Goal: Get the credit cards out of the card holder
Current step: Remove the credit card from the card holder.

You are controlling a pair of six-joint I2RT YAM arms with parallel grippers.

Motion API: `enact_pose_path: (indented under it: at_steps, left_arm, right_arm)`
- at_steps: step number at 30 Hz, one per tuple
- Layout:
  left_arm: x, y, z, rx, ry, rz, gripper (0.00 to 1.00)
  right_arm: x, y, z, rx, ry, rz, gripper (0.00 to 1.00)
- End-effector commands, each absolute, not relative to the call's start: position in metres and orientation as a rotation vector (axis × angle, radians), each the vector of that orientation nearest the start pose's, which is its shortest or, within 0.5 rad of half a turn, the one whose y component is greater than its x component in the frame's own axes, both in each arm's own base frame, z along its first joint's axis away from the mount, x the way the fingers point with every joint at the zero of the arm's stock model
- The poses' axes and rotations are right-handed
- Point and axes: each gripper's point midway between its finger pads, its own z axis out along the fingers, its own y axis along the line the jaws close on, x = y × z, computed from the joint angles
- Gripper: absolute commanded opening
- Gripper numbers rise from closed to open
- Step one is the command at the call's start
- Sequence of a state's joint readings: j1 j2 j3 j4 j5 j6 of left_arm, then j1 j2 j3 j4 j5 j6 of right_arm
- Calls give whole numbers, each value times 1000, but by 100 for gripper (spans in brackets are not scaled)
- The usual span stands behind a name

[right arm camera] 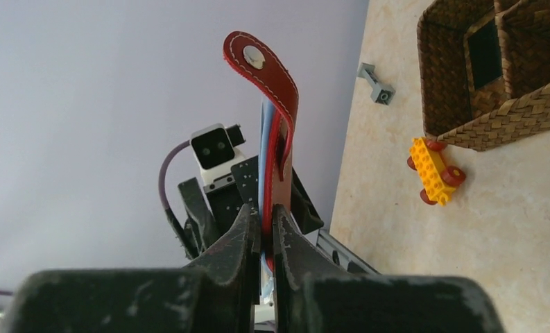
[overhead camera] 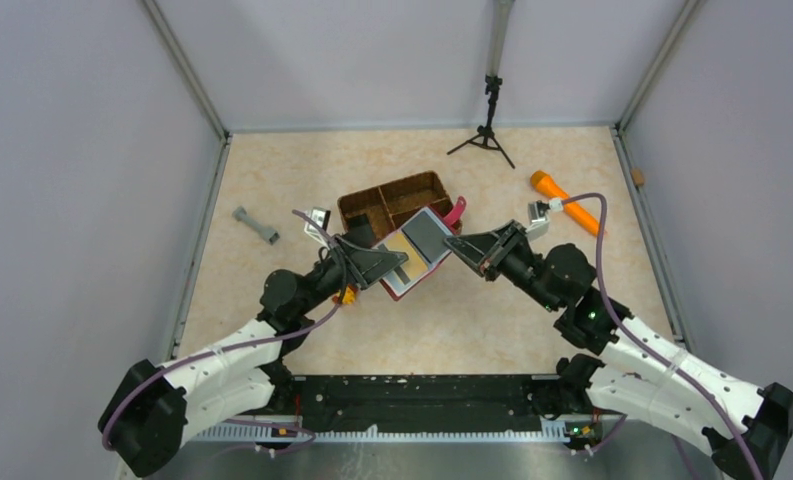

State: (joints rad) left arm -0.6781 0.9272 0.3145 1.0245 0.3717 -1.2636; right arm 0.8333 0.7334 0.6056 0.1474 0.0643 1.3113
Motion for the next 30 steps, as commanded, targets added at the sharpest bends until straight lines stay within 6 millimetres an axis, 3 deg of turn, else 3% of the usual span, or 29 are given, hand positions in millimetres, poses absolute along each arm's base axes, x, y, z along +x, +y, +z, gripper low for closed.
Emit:
enact_pose_path:
  at_steps: [1, 2, 4, 8, 12, 15, 25, 30]
  left_arm:
    - [181, -266, 324, -11, 1382, -1809, 58]
    - [180, -265, 324, -8, 1382, -1801, 48]
    - [175, -264, 323, 26, 1378, -1795, 31]
    - [165, -267, 328, 101, 1406, -1798, 14]
    - [154, -273, 335, 176, 1452, -1827, 7]
    - [154, -276, 332, 183, 1507, -1829, 1]
    - [156, -288, 318, 229, 1686, -1787, 0]
    - [150, -293, 320, 305, 1708, -1815, 0]
  right_arm:
    - [184, 255, 353, 327, 1617, 1611, 19]
    - [182, 254, 350, 302, 1622, 1590, 36]
    - [174, 251, 350, 234, 1601, 1592, 60]
    - [155, 254, 350, 77, 1577, 1619, 82]
    - [150, 256, 348, -22, 1592, 1578, 84]
    - [148, 259, 346, -78, 1620, 1547, 79]
    - [156, 250, 321, -205, 1711, 1306, 65]
    - [150, 253, 316, -237, 1722, 1333, 57]
